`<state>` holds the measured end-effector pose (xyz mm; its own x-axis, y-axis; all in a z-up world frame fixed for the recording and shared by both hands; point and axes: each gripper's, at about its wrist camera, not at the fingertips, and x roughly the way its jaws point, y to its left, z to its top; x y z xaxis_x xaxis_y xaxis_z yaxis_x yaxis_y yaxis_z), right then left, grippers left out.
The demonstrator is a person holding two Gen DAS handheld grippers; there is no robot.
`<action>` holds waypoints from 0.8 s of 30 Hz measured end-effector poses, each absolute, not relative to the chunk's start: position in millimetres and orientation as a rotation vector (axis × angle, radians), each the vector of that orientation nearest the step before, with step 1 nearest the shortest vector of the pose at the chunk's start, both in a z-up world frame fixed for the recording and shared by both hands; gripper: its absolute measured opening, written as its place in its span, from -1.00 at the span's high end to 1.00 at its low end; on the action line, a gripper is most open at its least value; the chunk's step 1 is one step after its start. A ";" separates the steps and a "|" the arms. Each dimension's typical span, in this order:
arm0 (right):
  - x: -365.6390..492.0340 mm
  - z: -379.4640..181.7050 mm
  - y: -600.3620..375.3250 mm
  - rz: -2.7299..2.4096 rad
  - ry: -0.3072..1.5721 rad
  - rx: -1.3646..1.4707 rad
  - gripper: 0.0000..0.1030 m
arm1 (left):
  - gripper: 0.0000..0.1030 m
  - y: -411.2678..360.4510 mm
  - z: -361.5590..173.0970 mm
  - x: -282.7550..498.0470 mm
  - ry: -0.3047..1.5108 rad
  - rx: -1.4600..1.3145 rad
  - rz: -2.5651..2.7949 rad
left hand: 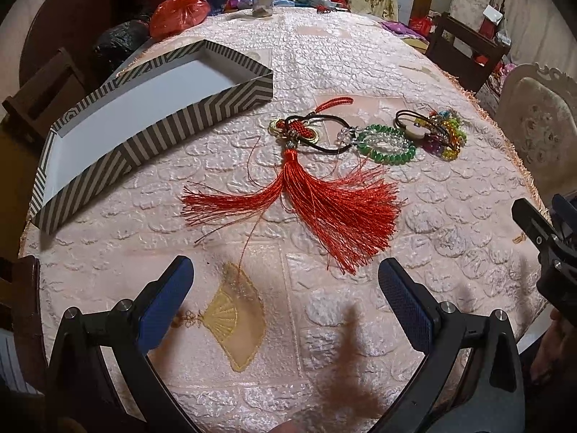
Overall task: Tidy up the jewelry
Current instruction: 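Move the left tool toward the red tasseled knot ornament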
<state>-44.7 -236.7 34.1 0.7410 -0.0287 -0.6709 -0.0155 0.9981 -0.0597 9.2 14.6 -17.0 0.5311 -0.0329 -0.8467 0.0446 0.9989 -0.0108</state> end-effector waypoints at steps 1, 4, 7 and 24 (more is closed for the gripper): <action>-44.7 34.4 -236.5 -0.008 0.735 -0.063 -1.00 | -0.99 14.1 -17.5 8.8 1.011 0.016 -0.043; -44.1 34.7 -236.0 -0.007 0.735 -0.063 -1.00 | -0.99 13.0 -17.7 8.4 1.009 0.018 -0.045; -44.0 35.1 -236.6 -0.007 0.735 -0.065 -1.00 | -0.99 11.7 -17.3 8.9 1.007 0.025 -0.042; -43.9 33.7 -236.7 -0.009 0.733 -0.066 -1.00 | -0.99 9.1 -15.0 10.1 1.002 0.029 -0.055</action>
<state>-43.9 -236.7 33.7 0.7430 -0.0317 -0.6686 -0.0148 0.9979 -0.0638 10.1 9.1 -15.0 0.5373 -0.0326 -0.8427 0.0594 0.9982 -0.0007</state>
